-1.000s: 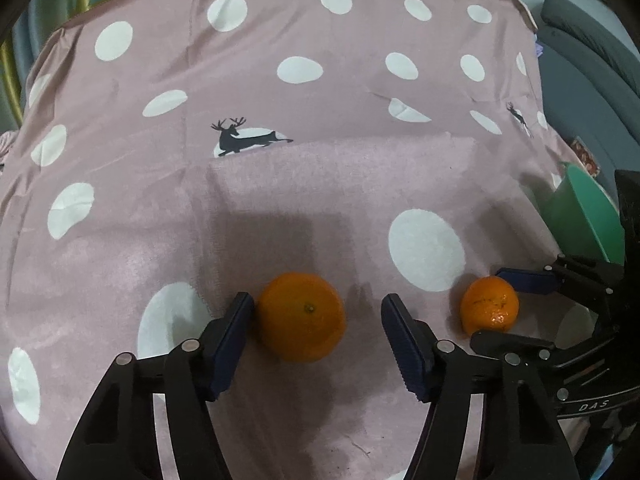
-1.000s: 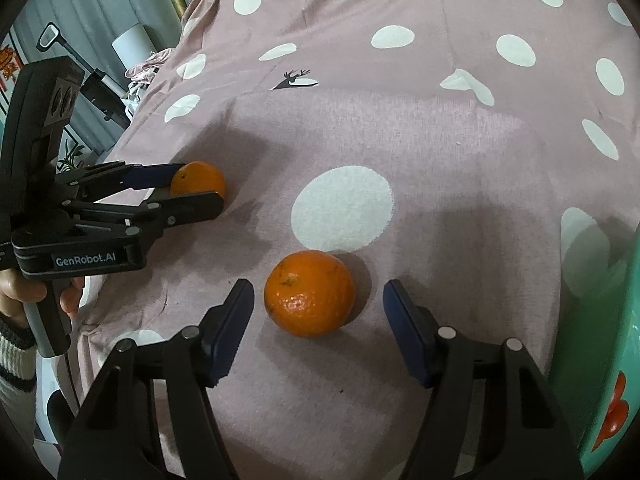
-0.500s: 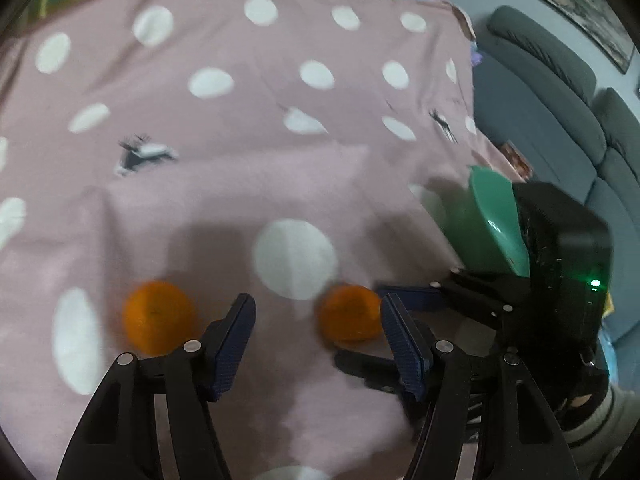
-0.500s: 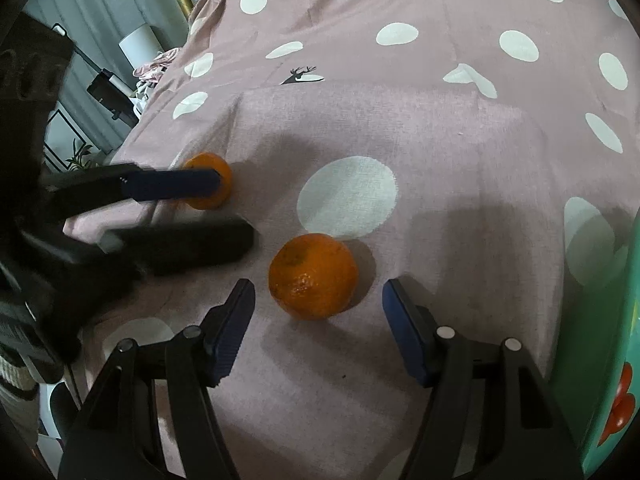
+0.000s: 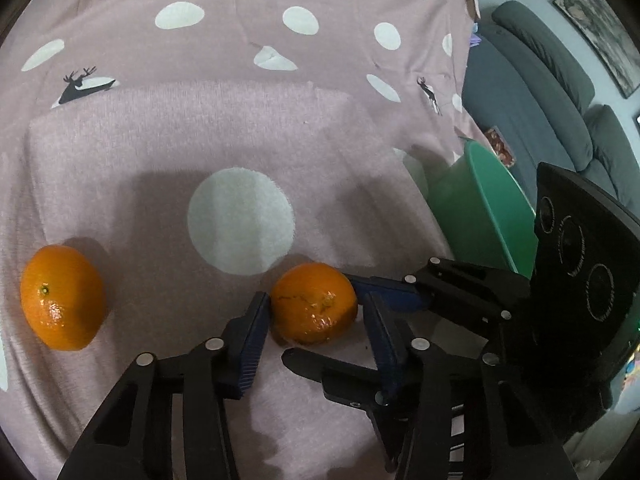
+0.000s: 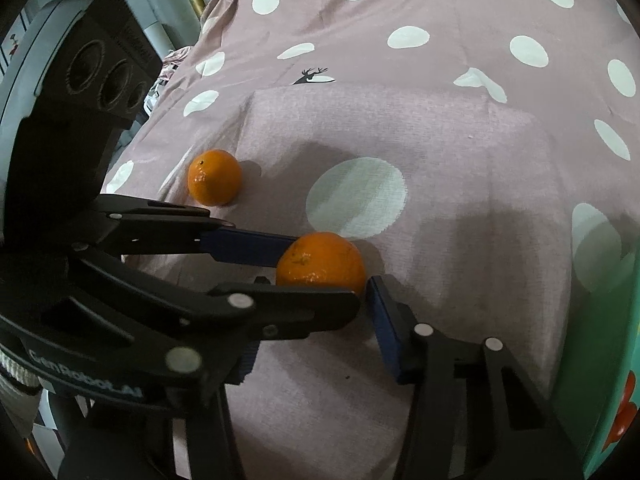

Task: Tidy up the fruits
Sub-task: 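Carry the held orange with the right tool into the green bowl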

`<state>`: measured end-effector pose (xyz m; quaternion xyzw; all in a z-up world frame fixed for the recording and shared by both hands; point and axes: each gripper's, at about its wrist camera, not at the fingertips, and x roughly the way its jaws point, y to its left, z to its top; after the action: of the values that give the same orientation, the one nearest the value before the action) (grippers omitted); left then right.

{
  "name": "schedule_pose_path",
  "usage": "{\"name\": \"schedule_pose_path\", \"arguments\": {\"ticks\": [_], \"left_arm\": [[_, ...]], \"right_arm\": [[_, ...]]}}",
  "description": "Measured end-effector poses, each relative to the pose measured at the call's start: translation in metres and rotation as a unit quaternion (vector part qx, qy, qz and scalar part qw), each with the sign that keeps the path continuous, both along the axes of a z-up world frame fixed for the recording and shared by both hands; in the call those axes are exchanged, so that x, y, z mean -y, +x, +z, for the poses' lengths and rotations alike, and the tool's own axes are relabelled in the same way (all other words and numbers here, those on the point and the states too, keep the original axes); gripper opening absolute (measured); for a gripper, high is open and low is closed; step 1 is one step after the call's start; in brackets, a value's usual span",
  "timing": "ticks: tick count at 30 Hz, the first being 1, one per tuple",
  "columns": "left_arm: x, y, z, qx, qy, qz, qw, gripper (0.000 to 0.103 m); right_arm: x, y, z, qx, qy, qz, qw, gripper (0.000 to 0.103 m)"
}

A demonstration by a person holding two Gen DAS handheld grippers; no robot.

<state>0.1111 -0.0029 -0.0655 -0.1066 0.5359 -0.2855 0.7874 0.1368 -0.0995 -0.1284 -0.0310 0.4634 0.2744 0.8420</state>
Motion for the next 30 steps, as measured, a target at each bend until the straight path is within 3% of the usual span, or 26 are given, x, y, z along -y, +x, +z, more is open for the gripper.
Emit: {"name": "schedule_pose_path", "arguments": {"ticks": [9, 30], "left_arm": [[0.002, -0.005, 0.005, 0.005, 0.014, 0.002, 0.9999, 0.045], [0.041, -0.064, 0.057, 0.066, 0.041, -0.013, 0.9969, 0.045]], "right_arm": [[0.001, -0.011, 0.003, 0.003, 0.003, 0.002, 1.0, 0.044], [0.032, -0.079, 0.045, 0.053, 0.033, -0.011, 0.998, 0.044]]}}
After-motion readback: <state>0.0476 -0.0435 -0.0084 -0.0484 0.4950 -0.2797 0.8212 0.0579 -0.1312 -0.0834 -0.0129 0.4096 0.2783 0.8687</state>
